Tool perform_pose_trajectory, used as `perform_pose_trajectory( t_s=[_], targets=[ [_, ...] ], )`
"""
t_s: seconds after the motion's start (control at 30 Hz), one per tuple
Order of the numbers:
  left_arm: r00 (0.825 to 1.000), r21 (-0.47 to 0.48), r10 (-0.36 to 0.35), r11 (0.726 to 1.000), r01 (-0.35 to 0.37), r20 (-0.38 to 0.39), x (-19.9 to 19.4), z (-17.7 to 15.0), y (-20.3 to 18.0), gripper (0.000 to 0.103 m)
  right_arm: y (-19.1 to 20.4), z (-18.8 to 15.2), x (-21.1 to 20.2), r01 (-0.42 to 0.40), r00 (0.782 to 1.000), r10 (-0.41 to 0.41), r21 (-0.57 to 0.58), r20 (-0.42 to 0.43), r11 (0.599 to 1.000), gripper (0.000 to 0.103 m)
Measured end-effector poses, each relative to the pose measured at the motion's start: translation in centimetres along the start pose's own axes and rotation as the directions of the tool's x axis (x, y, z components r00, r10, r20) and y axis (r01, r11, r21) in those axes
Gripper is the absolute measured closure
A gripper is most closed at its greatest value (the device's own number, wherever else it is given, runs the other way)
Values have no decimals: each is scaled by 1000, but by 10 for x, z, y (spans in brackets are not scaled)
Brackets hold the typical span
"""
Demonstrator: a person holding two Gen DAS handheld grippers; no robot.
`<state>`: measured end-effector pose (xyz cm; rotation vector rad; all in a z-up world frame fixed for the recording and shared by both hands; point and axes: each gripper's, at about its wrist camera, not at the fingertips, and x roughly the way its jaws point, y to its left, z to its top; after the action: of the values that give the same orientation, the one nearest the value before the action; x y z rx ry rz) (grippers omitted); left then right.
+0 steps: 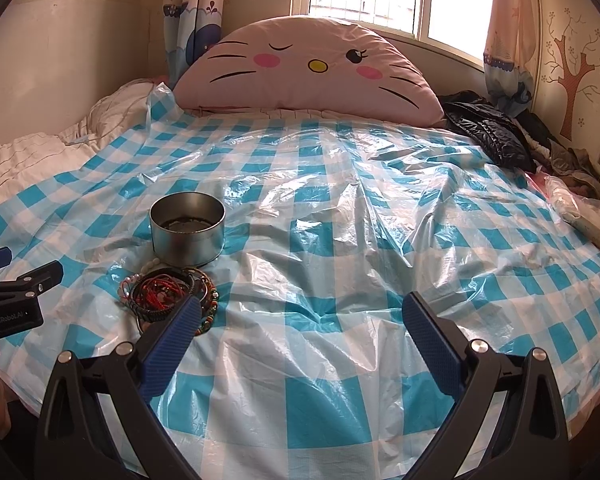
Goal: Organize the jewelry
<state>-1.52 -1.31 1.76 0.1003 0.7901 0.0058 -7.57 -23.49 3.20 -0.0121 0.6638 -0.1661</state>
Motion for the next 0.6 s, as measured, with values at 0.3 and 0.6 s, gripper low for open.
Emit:
perform_pose_trajectory(
  t_s=[0.3, 0.6],
  targets=[
    [993, 116, -115, 986, 117, -20, 2, 3, -25, 7, -3, 2, 21, -60, 997, 62, 43, -42, 997, 6],
    [963, 114, -246, 959, 259, -113, 46, 17, -56, 42, -14, 11, 41, -77, 994, 85, 127, -61, 989, 6]
  ],
)
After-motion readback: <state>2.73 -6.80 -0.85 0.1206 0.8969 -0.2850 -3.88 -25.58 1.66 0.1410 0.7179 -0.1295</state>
